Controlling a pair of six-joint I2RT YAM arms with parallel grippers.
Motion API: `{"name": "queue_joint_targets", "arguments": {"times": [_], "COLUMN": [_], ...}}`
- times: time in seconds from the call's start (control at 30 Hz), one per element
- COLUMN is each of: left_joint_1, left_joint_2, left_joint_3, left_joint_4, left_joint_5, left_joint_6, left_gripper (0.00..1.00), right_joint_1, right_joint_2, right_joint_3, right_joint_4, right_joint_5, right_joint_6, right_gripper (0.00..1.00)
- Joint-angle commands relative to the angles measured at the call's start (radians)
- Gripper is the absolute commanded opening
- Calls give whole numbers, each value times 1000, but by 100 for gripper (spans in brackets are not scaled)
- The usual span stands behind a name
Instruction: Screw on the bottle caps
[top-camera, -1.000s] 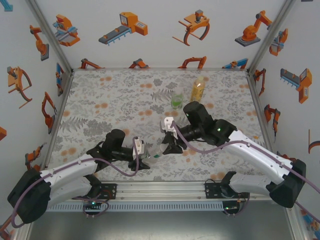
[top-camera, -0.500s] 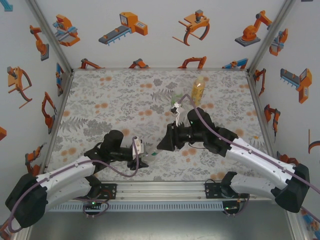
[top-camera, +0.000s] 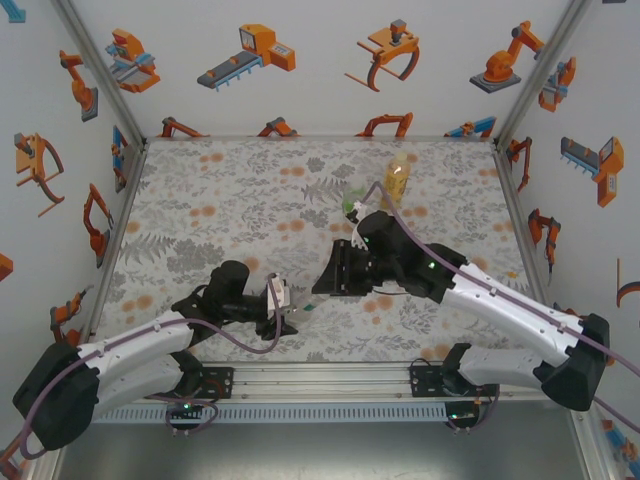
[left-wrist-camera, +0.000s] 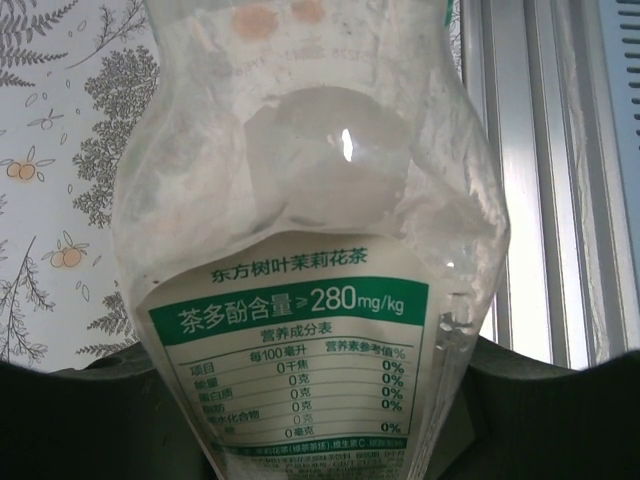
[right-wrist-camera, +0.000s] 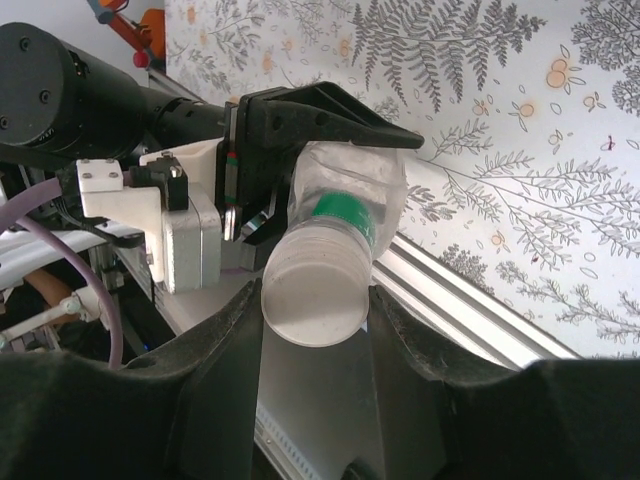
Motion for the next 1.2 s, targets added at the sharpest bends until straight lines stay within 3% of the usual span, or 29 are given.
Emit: {"name": "queue_joint_targets", "arguments": {"times": [0.0, 0.17, 0.4, 0.73, 1.17], "left_joint_1": [-13, -24, -33, -36, -36], "left_joint_2": [2, 0, 9, -3, 6], "left_joint_3": [39, 43, 49, 46, 48], "left_joint_4": [55, 39, 25, 20, 22], "left_joint_5": [50, 62, 69, 63, 60], "left_joint_6": [21, 34, 43, 44, 44], "left_gripper": [0, 0, 0, 0, 0], "right_joint_1": [6, 7, 10, 13, 13], "right_joint_2": [31, 68, 95, 101, 15], "right_joint_3": [45, 54, 92, 94, 111], "right_joint_4": [-71, -52, -98, -81, -134], "right_joint_5": [7, -41, -47, -56, 36], "right_joint_6": [13, -7, -95, -127, -213], "right_gripper": [8, 6, 14, 43, 62]}}
